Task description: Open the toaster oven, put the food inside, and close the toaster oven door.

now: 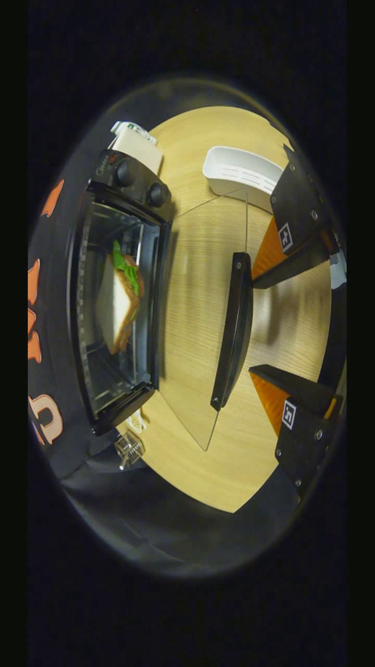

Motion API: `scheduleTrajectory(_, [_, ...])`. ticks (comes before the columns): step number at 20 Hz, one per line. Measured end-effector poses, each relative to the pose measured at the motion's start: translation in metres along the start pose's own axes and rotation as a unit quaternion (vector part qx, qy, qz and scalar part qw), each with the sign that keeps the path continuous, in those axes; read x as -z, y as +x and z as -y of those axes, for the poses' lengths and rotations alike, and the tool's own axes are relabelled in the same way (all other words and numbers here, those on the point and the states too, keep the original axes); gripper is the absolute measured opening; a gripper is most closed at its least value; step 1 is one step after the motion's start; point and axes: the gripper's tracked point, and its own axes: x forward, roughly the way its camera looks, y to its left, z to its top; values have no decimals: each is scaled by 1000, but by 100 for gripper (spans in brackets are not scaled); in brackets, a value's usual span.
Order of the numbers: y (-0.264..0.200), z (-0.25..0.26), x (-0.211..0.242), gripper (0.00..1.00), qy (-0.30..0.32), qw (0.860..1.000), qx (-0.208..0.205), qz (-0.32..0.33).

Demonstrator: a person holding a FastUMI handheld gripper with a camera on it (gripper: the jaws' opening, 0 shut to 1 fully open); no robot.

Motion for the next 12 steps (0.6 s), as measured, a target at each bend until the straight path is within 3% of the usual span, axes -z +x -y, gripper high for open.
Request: scheduleTrajectory(12, [-26, 11, -114, 87, 2, 994, 23, 103])
